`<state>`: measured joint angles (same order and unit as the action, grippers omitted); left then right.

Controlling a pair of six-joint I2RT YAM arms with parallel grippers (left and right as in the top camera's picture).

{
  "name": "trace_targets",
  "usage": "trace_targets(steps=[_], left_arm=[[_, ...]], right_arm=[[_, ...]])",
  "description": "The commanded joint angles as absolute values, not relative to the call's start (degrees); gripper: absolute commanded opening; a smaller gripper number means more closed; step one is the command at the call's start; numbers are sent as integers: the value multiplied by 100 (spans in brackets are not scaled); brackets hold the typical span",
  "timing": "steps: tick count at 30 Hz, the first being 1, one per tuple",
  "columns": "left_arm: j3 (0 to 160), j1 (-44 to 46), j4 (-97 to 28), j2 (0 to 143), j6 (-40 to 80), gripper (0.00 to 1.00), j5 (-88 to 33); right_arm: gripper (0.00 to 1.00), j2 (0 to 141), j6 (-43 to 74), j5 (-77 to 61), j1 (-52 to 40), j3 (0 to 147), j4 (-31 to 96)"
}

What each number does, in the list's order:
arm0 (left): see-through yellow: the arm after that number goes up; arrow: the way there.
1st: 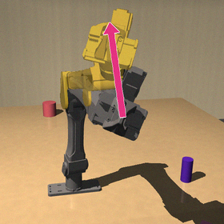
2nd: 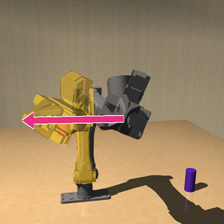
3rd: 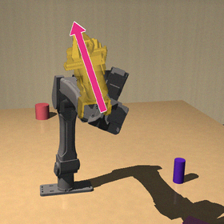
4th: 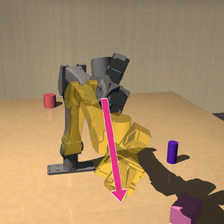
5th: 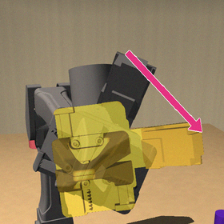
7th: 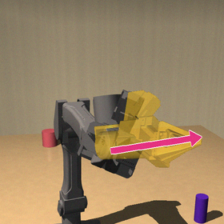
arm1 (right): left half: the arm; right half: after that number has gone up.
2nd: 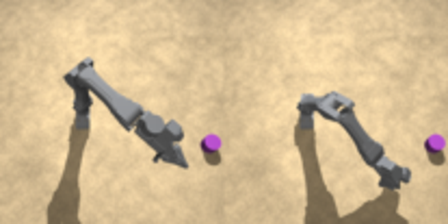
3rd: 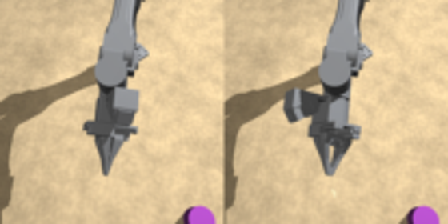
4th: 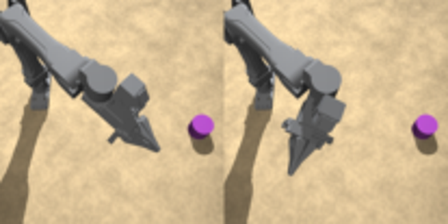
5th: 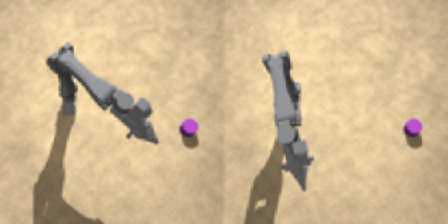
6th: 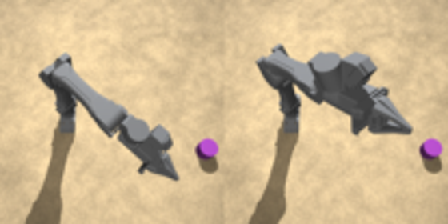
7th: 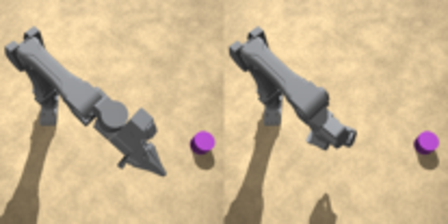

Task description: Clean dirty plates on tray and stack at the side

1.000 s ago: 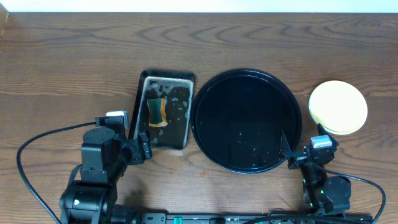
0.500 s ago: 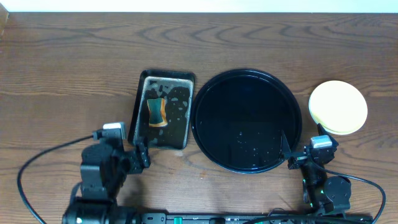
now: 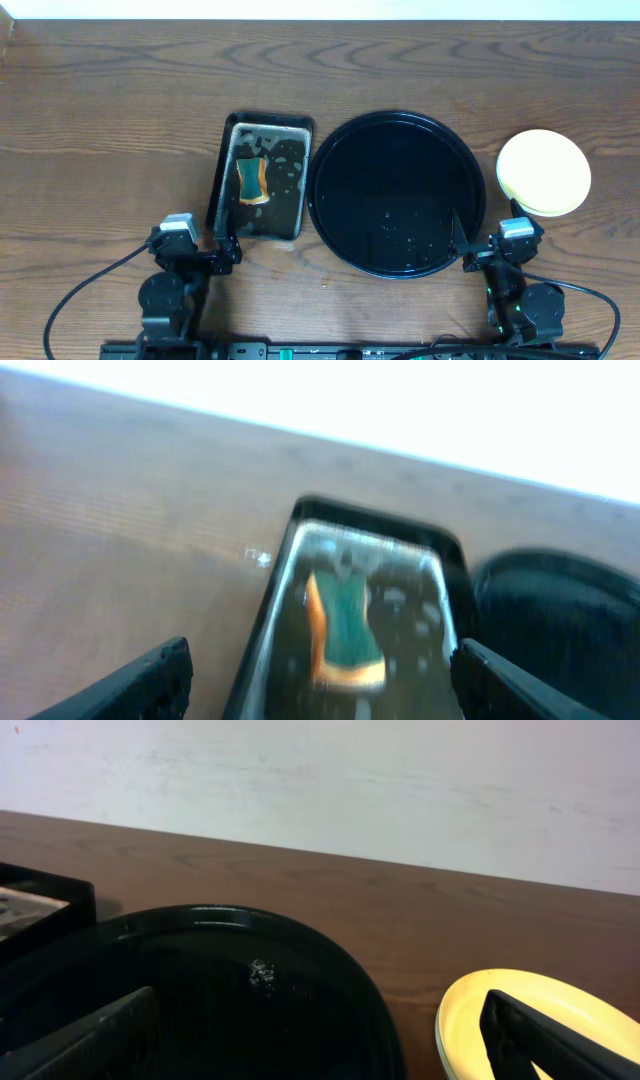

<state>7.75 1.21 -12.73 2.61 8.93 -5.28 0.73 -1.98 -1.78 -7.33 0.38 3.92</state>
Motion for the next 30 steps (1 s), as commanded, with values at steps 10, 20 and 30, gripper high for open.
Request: trace_targets(steps=[10,20,30], left_arm=[[23,89,290,8,274,83,-231],[23,89,-397,8,259,83,-228],[23,89,-397,30,259,83,-228]], right_arm=[[99,54,-266,-242,-613,32,410],[99,54,-266,-242,-613,32,410],[99,54,-266,-242,-613,32,412]])
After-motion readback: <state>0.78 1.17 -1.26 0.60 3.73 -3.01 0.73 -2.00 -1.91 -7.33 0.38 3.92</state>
